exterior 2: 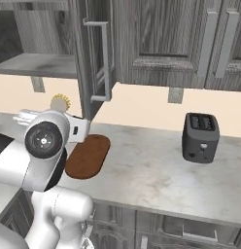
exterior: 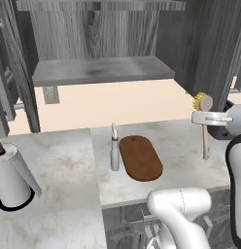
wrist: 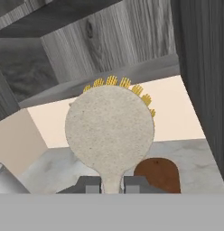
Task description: Grab the spray bottle from the cabinet, then place it next to the cutting board for sanitizing. Then grab the dish brush from the countertop next to the sink and place it next to the cutting board.
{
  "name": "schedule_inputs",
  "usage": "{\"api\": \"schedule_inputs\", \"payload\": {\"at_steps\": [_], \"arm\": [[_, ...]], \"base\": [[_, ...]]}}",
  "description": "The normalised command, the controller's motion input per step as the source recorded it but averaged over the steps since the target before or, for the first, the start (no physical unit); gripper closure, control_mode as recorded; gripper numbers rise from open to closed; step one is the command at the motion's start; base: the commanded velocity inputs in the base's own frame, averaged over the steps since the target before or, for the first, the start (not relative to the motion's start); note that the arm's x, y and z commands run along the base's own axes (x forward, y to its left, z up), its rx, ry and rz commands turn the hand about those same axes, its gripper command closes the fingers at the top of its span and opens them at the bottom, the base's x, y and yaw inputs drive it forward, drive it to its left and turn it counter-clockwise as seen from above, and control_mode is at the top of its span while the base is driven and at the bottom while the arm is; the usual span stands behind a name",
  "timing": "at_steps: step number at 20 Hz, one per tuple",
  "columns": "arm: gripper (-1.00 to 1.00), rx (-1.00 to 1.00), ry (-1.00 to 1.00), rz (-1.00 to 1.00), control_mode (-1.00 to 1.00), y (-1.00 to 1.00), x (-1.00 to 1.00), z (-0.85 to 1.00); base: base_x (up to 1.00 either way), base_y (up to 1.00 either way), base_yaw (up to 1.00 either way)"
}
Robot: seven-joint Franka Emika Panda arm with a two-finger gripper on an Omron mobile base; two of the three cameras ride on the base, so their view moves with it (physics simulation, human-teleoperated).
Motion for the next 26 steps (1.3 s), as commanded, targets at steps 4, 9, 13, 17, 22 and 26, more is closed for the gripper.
{"api": "schedule_inputs", "payload": {"at_steps": [4,9,13,17,22,26], "arm": [[1.00,-0.06,-0.01,-0.07,-1.00,0.24,0.17,-0.17],[1.00,-0.16,0.03,-0.09,-1.00,0.58,0.34,-0.53],[1.00,-0.12,0.07,-0.08,-1.00,0.23,0.54,-0.29],[1.00,-0.02,0.25,-0.01,-1.00,0.00,0.58,-0.19],[1.00,-0.08,0.17,0.00,-1.00,0.00,0.43,-0.41],[1.00,-0.14,0.02,-0.02,-1.00,0.00,0.12,-0.49]], "base": [[0.00,0.00,0.00],[0.00,0.00,0.00],[0.00,0.00,0.00],[0.00,0.00,0.00],[0.00,0.00,0.00],[0.00,0.00,0.00]]}}
